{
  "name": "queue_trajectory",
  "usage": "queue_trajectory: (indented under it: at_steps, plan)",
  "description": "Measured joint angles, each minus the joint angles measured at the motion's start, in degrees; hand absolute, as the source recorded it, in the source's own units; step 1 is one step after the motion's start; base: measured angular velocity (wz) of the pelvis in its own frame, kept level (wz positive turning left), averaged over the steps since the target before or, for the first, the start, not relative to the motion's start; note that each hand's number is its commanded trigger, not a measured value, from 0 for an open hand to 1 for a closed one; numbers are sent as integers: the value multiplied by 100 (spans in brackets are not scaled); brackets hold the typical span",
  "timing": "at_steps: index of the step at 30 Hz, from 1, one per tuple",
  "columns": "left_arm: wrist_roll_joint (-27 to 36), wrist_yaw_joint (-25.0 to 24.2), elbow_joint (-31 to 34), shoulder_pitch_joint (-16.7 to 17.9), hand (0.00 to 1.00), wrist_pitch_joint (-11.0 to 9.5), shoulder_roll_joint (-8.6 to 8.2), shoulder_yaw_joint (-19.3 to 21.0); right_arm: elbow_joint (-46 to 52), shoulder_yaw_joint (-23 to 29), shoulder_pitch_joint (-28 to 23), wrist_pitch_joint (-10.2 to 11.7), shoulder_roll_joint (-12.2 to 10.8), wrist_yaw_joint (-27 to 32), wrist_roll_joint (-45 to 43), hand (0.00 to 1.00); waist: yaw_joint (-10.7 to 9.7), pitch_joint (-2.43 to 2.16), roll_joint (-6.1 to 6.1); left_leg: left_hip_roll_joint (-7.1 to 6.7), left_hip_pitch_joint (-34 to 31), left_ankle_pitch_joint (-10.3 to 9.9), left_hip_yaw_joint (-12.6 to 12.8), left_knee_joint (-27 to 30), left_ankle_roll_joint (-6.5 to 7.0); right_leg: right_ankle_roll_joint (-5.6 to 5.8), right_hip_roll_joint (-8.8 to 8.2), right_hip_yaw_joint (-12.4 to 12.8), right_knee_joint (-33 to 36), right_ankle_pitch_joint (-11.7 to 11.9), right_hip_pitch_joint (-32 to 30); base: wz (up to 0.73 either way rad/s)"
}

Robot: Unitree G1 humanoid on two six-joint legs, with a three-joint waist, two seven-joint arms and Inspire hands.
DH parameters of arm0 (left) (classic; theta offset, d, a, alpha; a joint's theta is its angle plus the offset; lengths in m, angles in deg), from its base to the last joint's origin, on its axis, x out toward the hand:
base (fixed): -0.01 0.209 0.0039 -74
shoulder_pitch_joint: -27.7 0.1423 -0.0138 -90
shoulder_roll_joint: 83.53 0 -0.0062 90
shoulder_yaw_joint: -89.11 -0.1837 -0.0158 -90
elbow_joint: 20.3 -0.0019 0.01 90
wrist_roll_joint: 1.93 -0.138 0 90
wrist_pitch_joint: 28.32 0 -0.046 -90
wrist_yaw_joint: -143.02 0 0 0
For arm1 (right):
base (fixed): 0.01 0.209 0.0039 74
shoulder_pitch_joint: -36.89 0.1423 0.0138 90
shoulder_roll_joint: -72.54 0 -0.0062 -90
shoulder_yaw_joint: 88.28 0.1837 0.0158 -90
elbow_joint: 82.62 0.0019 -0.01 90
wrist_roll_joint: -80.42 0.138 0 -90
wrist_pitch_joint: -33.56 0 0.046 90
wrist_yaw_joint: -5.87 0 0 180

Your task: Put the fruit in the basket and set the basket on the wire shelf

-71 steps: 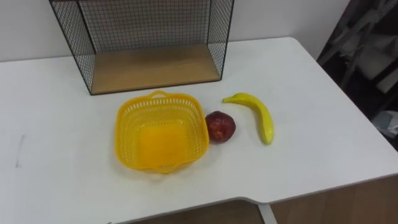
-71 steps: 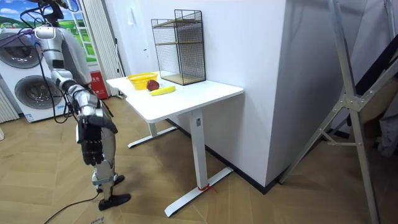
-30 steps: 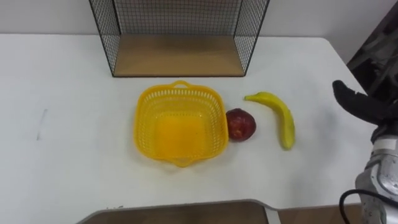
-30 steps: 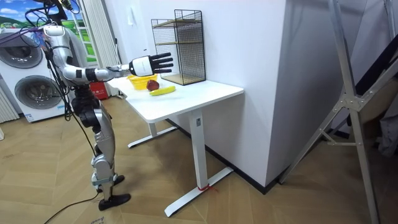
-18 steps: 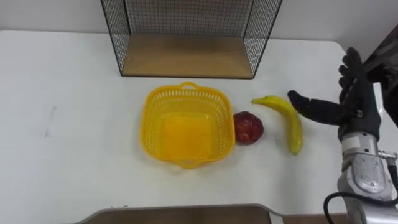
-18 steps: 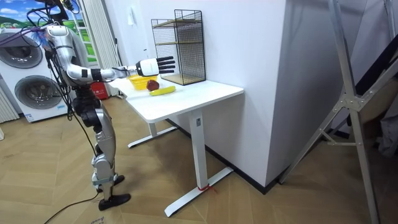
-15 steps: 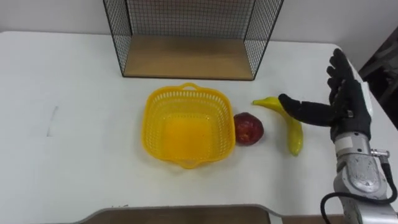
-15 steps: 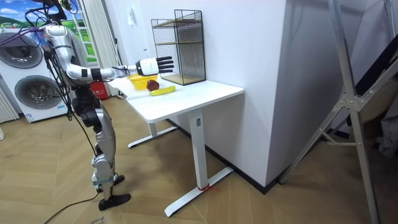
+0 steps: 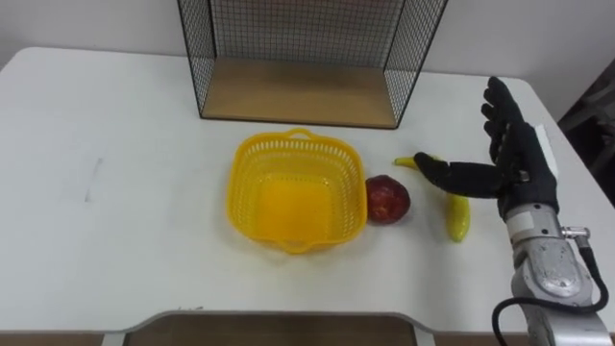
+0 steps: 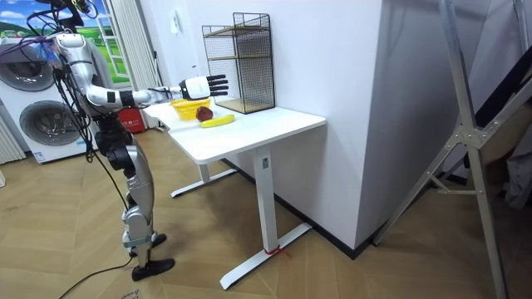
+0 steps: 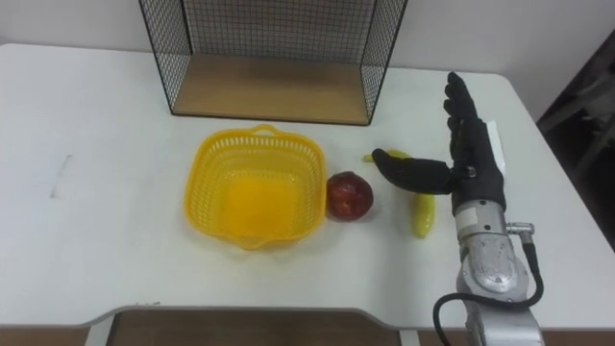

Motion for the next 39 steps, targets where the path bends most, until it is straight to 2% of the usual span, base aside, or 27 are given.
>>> queue_trajectory:
  at_steps: [11,15,27,31,39]
  plan:
    - [3,-1,0,-30,0,0,6,-4,0,-13,0,0,0,-54,-13,0,14,10,15,-1,-13,0,-48,-5,0,0,0,-11,-4,0,-6,1]
    - [3,5,0,-95,0,1,9,-8,0,-59,0,0,0,-71,-367,0,1,8,13,-2,-27,0,-60,-14,0,0,0,-33,-3,0,-9,0]
    - [2,24,-1,-232,0,20,26,-68,-56,-298,-81,-70,-1,-651,-609,0,-29,-10,-7,-4,-20,1,-116,-13,-1,0,2,-1,-8,0,-12,1]
    - [18,37,2,-318,0,16,32,-132,-105,-463,-146,-177,0,-815,-620,0,-24,-23,24,-4,-18,1,-115,-13,-2,0,2,0,-9,0,-12,0]
    - [22,16,13,-418,0,-48,37,-131,-104,-466,-252,-183,0,-1069,-622,0,1,-26,71,-4,-12,2,-105,2,-3,0,2,8,-9,0,-8,0]
